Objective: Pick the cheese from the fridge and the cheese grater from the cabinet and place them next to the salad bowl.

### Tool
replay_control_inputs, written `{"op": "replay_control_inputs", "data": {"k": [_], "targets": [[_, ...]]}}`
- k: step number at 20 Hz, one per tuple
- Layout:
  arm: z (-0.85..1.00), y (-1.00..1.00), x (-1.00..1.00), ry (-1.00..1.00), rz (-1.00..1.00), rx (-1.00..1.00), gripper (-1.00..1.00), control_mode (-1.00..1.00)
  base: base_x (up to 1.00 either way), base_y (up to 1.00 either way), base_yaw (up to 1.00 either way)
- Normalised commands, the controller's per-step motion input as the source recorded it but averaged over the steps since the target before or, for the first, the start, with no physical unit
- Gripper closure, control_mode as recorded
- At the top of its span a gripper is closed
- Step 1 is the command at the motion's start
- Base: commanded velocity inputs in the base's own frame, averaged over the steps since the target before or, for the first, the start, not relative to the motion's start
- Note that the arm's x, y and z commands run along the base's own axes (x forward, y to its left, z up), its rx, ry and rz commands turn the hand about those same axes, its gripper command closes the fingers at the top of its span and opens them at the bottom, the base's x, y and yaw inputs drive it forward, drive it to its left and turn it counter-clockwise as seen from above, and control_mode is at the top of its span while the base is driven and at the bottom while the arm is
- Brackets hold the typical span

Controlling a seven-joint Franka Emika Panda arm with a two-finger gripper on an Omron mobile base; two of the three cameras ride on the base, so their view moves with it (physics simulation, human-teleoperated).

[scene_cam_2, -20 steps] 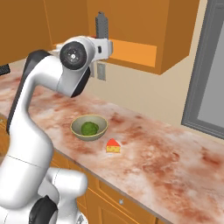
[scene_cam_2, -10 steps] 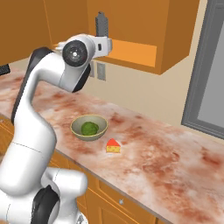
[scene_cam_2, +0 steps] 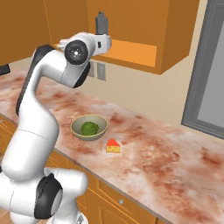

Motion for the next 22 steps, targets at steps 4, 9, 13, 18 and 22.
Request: {"op": "replay_control_inputs", "data": {"k": [4, 9, 13, 18, 22], "targets": [[0.0, 0.0, 0.3, -0.07, 0.0, 0.0, -1.0, -1.0, 0.0, 0.0, 0.0], [0.0, 0.0, 0.27, -0.06, 0.01, 0.0, -1.0, -1.0, 0.0, 0.0, 0.0], [0.0, 0.1, 0.39, 0.0, 0.0, 0.0, -1.0, -1.0, 0.0, 0.0, 0.0], [0.05, 0.03, 0.31, 0.01, 0.01, 0.0, -1.0, -1.0, 0.0, 0.0, 0.0], [0.0, 0.0, 0.36, 0.0, 0.07, 0.0, -1.0, -1.0, 0.0, 0.0, 0.0]]}}
